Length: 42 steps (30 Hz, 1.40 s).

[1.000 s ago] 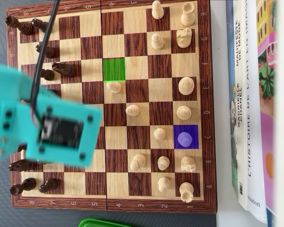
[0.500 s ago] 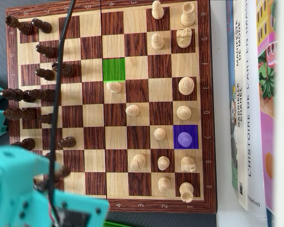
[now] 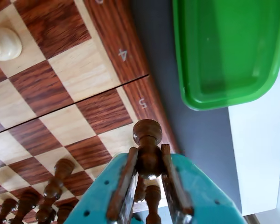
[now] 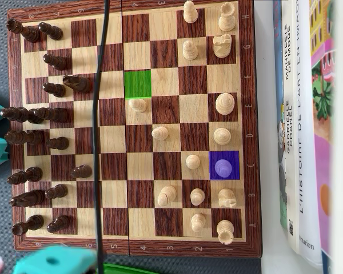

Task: Play chess

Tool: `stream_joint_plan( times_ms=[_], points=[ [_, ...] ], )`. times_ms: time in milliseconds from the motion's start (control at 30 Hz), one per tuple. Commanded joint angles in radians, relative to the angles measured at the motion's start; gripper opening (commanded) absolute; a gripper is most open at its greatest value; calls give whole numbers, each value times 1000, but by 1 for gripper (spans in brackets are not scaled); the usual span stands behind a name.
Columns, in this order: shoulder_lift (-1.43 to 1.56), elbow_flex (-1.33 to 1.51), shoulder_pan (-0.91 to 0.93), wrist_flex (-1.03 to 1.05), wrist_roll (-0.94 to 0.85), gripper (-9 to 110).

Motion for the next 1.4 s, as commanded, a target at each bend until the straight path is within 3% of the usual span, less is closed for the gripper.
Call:
stream_joint_plan(
  times_ms=[0,1067,1367],
  points=[
    [-52,-120,28,3,-25,5],
    [-126,-164,40,-5,-87,14],
    [-52,-170,-31,5,-83,14]
  ],
)
